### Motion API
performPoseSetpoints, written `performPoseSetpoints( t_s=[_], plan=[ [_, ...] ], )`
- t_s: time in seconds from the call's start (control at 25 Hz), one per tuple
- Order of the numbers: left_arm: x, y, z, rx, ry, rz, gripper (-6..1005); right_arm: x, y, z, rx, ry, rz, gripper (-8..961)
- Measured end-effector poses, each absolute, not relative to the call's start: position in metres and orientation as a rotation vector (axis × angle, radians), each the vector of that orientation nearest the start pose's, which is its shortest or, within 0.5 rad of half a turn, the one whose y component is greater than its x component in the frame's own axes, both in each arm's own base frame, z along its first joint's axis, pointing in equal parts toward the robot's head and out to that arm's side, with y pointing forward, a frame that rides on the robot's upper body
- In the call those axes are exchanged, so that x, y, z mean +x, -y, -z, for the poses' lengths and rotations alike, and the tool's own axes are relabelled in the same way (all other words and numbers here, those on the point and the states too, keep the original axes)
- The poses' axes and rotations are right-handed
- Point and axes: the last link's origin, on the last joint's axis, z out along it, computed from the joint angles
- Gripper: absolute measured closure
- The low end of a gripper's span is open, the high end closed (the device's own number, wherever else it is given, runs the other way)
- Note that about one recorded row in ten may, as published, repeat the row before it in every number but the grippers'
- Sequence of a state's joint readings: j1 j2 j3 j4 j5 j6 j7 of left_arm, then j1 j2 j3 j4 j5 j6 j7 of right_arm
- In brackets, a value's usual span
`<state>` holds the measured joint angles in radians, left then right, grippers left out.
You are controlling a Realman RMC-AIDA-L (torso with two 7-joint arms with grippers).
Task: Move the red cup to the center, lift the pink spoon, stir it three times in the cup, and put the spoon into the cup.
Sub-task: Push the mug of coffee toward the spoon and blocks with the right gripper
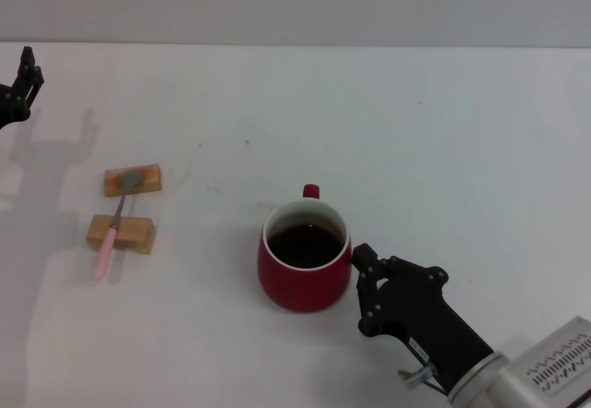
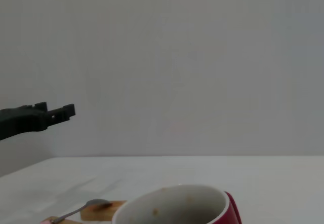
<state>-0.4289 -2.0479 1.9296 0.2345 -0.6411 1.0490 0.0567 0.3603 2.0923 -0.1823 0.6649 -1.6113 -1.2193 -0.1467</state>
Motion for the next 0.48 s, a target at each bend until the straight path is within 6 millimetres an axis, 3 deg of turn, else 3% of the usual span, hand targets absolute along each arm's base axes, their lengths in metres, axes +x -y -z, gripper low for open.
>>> performPoseSetpoints(
  t_s=[0.48],
  plan=[
    [-0.342, -0.353, -0.021, -1.494, 0.442, 0.507, 209, 0.241, -0.217, 0.152, -2.097, -0.679, -0.797, 953]
  ],
)
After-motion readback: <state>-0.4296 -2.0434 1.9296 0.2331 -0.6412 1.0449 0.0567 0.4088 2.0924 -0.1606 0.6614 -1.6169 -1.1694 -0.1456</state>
